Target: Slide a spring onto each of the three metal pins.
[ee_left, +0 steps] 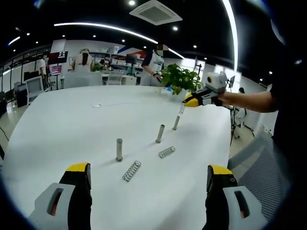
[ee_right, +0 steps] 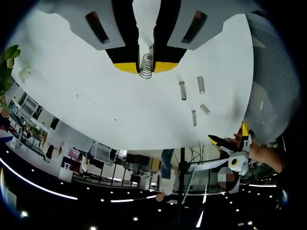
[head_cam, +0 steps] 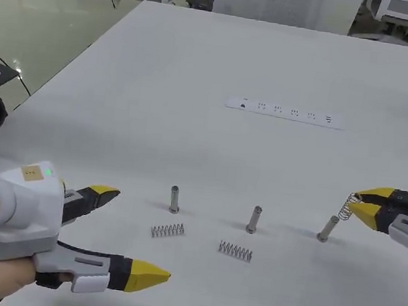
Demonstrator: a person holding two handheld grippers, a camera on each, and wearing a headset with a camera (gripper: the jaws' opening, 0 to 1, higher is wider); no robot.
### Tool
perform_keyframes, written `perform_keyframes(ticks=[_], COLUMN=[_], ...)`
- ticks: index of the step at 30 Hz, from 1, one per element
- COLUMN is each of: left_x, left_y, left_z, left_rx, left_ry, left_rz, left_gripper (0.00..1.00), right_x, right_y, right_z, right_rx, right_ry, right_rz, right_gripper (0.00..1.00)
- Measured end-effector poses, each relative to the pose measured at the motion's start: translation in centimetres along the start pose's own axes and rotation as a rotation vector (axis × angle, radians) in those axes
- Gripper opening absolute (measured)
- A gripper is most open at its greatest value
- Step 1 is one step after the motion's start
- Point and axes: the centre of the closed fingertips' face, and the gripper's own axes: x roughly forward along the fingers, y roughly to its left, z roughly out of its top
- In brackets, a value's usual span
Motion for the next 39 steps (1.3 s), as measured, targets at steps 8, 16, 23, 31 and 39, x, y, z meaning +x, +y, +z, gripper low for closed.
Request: perform_keyframes(ticks=[8, 16, 23, 31, 39], left_x=[0.0, -0.1, -0.2, -0.3, -0.4], left_y=[0.0, 0.1, 0.1, 0.2, 0.3], left_z=[-0.1, -0.4, -0.4, -0.2, -0.1], left_rx=[-0.002, -0.004, -0.011, -0.006, -0.007], left_ry=[0.005, 0.009, 0.009, 0.003, 0.003], left_rz=[0.000, 0.005, 0.006, 0.008, 0.011], left_gripper=[0.98, 0.98, 0.98, 0.98, 0.98], right_x=[0.3, 0.9, 1.0, 1.1, 1.1], right_y=[-0.1, 0.2, 0.3, 0.4, 0.4], right_z=[0.1, 0.0, -0.2, -0.7, -1.0], right_rx=[0.019, 0.021, 0.024, 0.018, 0.021], right_ry=[-0.008, -0.002, 0.005, 0.017, 0.021], right_rz=[0.002, 0.012, 0.017, 0.019, 0.015], right_gripper=[0.07, 0.07, 0.07, 0.07, 0.07])
